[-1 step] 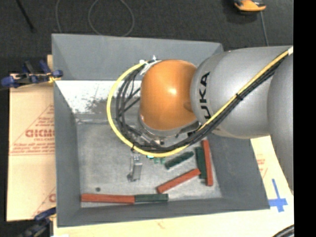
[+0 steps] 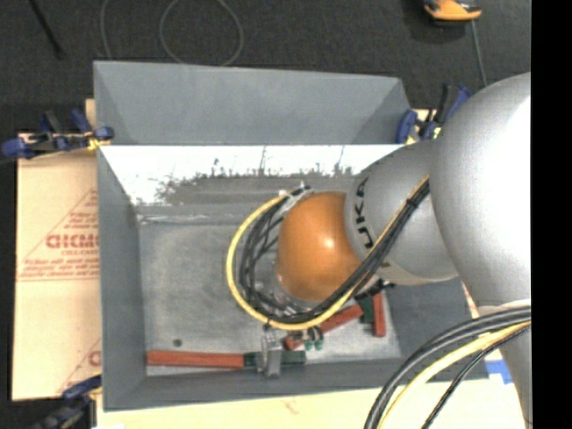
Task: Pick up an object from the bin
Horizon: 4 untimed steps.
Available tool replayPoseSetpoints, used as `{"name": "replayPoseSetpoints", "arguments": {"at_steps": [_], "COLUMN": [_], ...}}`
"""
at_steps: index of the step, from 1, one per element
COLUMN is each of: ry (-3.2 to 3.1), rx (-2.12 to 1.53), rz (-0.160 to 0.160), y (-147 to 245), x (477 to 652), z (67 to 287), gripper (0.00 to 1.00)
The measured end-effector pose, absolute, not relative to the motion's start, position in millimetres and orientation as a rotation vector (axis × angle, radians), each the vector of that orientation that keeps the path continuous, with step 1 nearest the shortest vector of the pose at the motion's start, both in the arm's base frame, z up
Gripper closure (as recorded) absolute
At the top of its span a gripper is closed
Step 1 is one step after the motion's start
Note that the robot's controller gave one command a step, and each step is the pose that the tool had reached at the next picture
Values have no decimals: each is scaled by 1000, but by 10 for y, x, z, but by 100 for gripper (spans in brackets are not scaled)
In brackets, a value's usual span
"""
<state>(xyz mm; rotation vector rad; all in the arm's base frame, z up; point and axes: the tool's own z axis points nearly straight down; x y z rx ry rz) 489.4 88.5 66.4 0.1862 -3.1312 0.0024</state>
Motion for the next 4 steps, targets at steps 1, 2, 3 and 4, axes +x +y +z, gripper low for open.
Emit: {"name": "replayPoseSetpoints", "arguments": {"at_steps": [1,2,3,4], "ry": [-3137,-3148,-3138,-3125], "rx": [181,209,206,315], "rz": [0,2,-1,0], "y": [901,637,653,168], "x": [4923,5338,5308,4901], "z": [730,1777,1728,673], "gripper": [100,100,0,0]}}
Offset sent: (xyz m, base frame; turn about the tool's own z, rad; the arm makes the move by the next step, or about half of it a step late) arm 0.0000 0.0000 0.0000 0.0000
